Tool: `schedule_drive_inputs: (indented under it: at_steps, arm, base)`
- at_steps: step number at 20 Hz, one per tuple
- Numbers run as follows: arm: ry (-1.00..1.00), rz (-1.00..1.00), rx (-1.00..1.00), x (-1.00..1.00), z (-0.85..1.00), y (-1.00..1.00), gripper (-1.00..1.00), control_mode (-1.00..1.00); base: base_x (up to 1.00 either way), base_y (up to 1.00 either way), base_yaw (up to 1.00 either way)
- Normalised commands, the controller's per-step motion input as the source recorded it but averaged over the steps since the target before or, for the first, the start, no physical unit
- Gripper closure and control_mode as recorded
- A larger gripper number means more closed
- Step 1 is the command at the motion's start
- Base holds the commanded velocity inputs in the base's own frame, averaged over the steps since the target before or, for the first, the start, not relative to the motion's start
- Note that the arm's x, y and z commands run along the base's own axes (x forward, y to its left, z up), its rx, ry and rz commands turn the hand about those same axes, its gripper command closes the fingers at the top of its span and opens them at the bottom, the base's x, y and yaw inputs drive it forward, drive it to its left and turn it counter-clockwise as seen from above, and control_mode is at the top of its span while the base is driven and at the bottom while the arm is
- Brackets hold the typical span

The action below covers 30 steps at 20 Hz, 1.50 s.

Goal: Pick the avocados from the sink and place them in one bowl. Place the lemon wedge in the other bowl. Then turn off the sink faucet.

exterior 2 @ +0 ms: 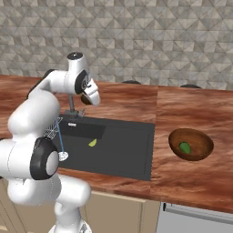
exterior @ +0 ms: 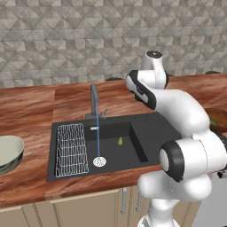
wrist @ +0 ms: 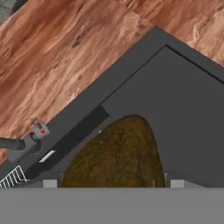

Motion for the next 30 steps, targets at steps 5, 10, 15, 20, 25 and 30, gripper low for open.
schedule_drive_inputs:
  at_steps: [5,10,15,20,25,30]
  arm:
    - [-0.01,-0.38,-0.13,-0.06,-0.09,-0.66,1.00,-1.00]
    - [-0.09,-0.35,-0.01,-0.17,-0.35,-0.81,1.00,-1.00]
    - [-0.15,-0.21,0.00,-0.32,-0.25,-0.70,1.00,-1.00]
    - [-0.03,-0.14,0.04,-0.68,0.00,-0.83,1.00,-1.00]
    - [0.00,-0.08,0.05,-0.46,0.00,-0.81,1.00,-1.00]
    - [0.00,-0.04,0.02,-0.15,0.00,-0.78,1.00,-1.00]
  base:
    - [0.00,0.00,0.00]
    - [0.00,0.00,0.00]
    - [0.00,0.00,0.00]
    - [0.00,0.00,0.00]
    - [0.00,0.00,0.00]
    - [0.00,0.00,0.00]
